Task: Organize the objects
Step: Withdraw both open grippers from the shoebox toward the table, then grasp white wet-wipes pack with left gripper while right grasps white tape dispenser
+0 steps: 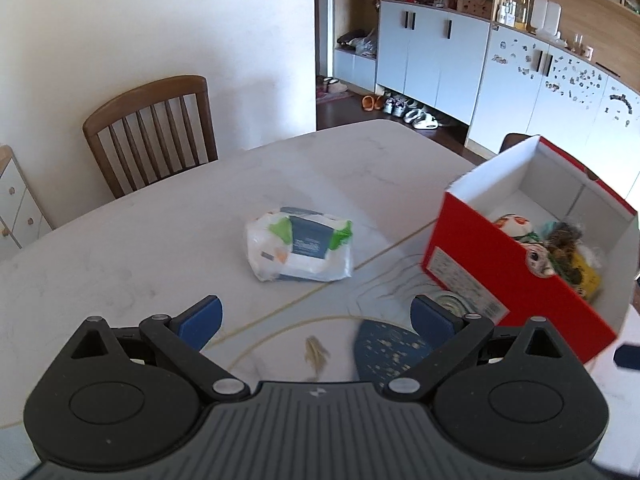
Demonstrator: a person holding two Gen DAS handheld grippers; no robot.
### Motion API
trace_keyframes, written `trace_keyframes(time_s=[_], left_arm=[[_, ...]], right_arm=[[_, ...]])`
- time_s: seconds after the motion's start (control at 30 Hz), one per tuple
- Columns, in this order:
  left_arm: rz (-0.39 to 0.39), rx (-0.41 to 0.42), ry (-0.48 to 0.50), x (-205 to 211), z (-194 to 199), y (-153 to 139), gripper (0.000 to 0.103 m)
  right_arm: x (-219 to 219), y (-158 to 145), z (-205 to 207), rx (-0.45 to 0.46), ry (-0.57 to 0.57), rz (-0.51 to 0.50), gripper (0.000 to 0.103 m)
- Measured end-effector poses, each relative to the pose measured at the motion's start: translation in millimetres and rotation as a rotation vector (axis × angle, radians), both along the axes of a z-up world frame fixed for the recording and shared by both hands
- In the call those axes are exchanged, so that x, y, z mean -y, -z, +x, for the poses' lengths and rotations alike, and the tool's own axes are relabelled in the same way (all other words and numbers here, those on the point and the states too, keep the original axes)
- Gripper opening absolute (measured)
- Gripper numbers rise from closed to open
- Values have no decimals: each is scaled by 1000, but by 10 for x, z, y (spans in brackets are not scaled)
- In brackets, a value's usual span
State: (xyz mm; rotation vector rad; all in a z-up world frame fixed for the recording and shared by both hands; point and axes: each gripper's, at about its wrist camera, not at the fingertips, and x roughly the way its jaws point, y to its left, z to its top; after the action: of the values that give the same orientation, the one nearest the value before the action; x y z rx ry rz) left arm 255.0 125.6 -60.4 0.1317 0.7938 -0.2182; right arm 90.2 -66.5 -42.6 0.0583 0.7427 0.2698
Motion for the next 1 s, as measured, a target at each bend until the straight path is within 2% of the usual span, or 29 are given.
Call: trace_keyframes(time_s=[0.2, 0.43, 0.47, 0.77, 1.0], left_arm=[[15, -3, -11, -14, 243, 101, 101], [42, -13, -10, 21, 488, 253, 101], [47, -15, -11, 25, 520, 279, 101], [55, -37, -11, 37, 749, 431, 101], [48, -45, -5, 52, 916, 536, 101]], right_arm=[[-221, 275, 197, 4, 59, -17, 97], [-398, 668, 495, 2, 215, -63, 93], [-422, 697, 520, 13, 243, -76, 89], [-554, 889, 805, 27, 435, -108, 88], [-593, 1006, 1018, -25, 517, -113, 89]])
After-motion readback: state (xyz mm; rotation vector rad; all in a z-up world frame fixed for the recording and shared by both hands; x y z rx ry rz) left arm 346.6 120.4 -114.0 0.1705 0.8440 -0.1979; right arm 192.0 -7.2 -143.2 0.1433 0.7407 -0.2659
